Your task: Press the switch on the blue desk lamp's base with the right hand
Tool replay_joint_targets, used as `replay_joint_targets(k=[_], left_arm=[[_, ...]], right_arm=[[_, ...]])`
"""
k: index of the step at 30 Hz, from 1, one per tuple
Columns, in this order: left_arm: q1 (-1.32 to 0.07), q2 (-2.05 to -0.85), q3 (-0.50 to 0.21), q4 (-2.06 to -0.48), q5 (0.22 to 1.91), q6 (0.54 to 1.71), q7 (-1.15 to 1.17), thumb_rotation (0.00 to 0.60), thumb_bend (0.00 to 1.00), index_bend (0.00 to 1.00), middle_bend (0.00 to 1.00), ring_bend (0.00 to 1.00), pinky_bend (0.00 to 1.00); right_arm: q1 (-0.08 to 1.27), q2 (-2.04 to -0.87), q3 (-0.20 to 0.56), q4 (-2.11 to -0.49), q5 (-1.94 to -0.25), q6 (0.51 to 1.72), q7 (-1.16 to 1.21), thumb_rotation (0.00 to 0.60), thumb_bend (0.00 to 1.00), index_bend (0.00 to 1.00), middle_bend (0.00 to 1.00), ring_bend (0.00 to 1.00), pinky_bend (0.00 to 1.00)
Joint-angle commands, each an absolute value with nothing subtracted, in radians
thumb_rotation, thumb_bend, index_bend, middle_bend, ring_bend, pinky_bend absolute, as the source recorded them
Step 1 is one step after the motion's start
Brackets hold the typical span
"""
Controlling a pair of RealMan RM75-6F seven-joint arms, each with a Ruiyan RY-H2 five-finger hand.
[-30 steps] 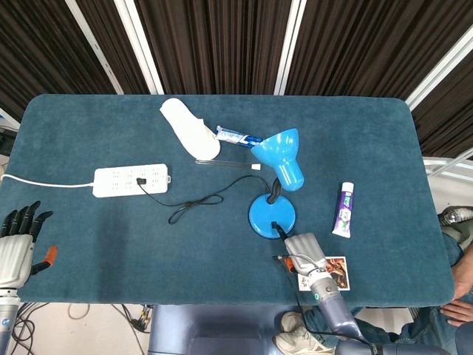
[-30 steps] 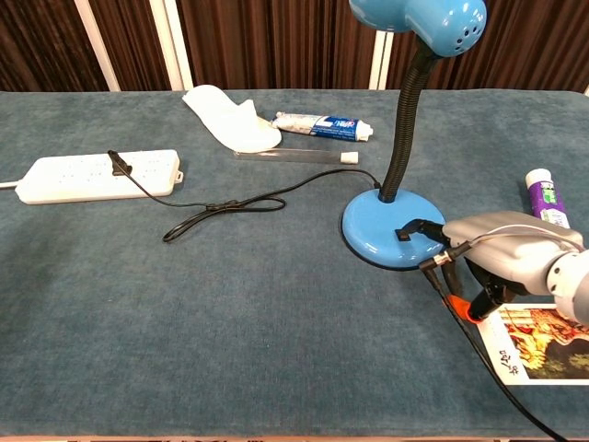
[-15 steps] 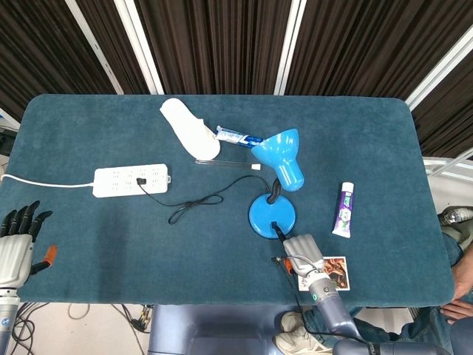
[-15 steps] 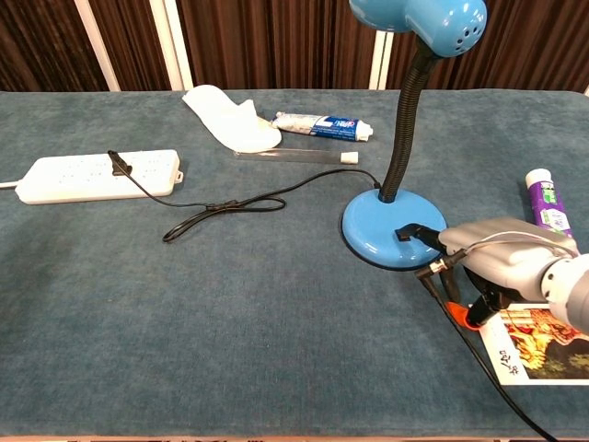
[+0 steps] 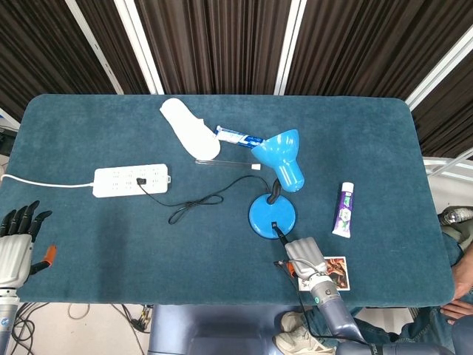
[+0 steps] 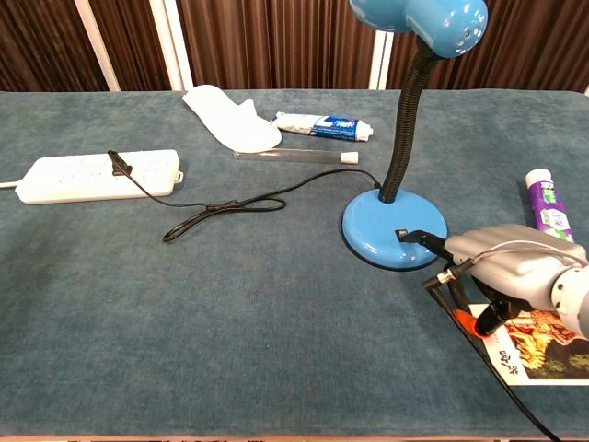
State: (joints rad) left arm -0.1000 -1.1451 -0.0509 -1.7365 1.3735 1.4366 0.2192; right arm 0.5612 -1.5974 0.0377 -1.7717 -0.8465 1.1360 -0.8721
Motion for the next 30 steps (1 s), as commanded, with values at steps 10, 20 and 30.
replay_joint_targets(k=[10, 20, 30], left_arm=[[-0.100, -1.145, -0.053, -1.735, 1.368, 1.437, 0.219, 0.600, 0.38, 0.16, 0.00, 0.00, 0.00], [-0.099, -1.146, -0.051, -1.737, 1.373, 1.440, 0.225, 0.600, 0.38, 0.16, 0.00, 0.00, 0.00], [-0.096, -1.148, -0.049, -1.737, 1.384, 1.450, 0.229, 0.600, 0.38, 0.16, 0.00, 0.00, 0.00]], right_arm=[[0.533, -1.524, 0.092, -1.859, -0.916, 1.226, -0.758, 0.600, 0.46, 0.02, 0.53, 0.62, 1.00], [0.368, -1.283, -0.004, -2.028, -1.109, 1.396, -0.589, 0.600, 0.28, 0.00, 0.17, 0.14, 1.00], [0.176, -1.228, -0.152, -1.821, -1.468, 1.603, -0.309, 0.600, 0.21, 0.00, 0.06, 0.02, 1.00]])
